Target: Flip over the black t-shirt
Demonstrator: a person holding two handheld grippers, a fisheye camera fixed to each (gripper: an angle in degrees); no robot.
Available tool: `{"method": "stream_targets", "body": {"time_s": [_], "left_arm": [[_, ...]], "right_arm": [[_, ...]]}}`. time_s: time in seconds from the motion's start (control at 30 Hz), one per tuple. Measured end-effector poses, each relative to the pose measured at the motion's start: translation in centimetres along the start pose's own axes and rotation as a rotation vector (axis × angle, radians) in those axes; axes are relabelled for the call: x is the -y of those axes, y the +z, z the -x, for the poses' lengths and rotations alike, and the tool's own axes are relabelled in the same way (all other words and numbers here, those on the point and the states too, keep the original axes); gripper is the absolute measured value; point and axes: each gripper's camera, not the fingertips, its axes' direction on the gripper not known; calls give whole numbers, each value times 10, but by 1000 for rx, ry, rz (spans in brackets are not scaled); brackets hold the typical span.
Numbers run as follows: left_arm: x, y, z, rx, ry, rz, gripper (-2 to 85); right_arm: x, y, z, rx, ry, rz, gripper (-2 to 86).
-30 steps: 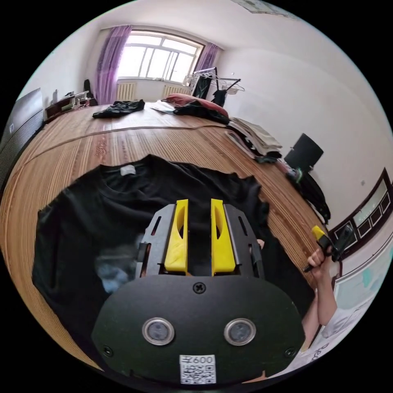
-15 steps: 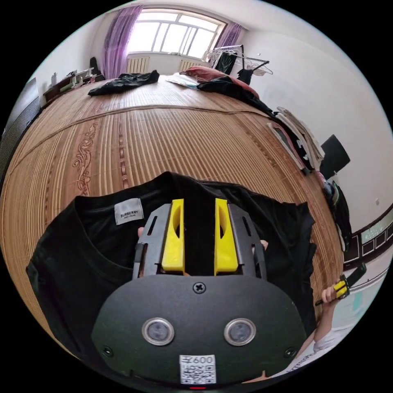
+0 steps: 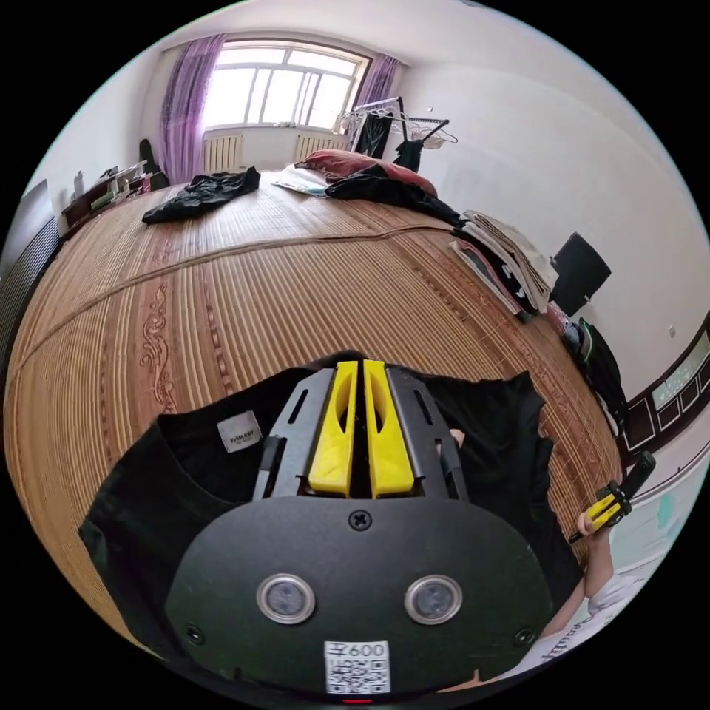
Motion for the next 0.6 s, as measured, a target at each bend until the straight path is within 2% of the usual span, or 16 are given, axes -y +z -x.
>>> {"method": "stream_targets", "body": {"time_s": [0.13, 0.17, 0.33, 0.43, 0.5, 0.6], "left_arm": [[34, 5, -37, 176, 196, 30, 17], [33, 25, -39, 224, 206, 40, 17], [10, 136, -10, 229, 164, 131, 24], [4, 157, 3, 268, 143, 128, 32], [12, 158, 21, 218, 107, 181, 40], [23, 152, 66, -20, 56, 328, 73]], "right_arm": [[4, 8, 16, -16, 25, 28, -8], [5, 13, 21, -16, 24, 48, -9], [8, 33, 50, -43, -24, 123, -9], [8, 47, 65, -64, -41, 172, -9], [8, 57, 71, -63, -43, 210, -9], [5, 67, 85, -72, -63, 234, -9]]}}
